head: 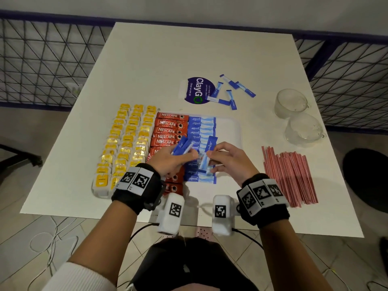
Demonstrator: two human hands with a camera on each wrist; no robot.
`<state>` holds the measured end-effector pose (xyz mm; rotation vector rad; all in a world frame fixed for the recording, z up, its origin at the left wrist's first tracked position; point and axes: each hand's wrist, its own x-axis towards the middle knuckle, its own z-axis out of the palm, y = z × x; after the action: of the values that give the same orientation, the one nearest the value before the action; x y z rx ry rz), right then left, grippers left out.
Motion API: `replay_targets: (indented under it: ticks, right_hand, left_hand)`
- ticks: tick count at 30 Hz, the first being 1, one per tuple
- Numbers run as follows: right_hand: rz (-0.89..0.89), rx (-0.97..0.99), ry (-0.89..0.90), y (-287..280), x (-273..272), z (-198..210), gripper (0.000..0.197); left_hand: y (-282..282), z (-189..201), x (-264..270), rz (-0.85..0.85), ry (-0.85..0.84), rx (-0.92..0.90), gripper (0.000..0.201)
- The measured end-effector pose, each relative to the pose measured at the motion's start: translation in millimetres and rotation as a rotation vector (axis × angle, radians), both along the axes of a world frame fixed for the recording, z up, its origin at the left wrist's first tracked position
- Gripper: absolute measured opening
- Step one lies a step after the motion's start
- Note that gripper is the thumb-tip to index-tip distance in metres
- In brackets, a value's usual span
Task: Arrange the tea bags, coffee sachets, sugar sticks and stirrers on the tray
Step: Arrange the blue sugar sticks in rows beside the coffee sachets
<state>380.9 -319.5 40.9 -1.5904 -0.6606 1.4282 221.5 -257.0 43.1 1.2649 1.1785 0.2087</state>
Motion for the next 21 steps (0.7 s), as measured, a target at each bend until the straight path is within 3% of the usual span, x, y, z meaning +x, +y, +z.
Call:
replay_targets:
  ticks: [5,11,21]
  right_hand:
    - [0.19,-0.035,-0.06,-1,2,2,0.015]
    - [0.322,-0.112,-0.162,-4,5,-6,0.005]
    - [0.345,-0.294,-0.128,-16,18,-21,0.012]
  left_hand:
    - [3,-4,-3,0.098,-0.031,0.011,0.015]
    - [-5,-12,-3,0.048,0.177,0.146,0.027]
    - [-12,-27,-5,-0.277,0.493,0.222,0.026]
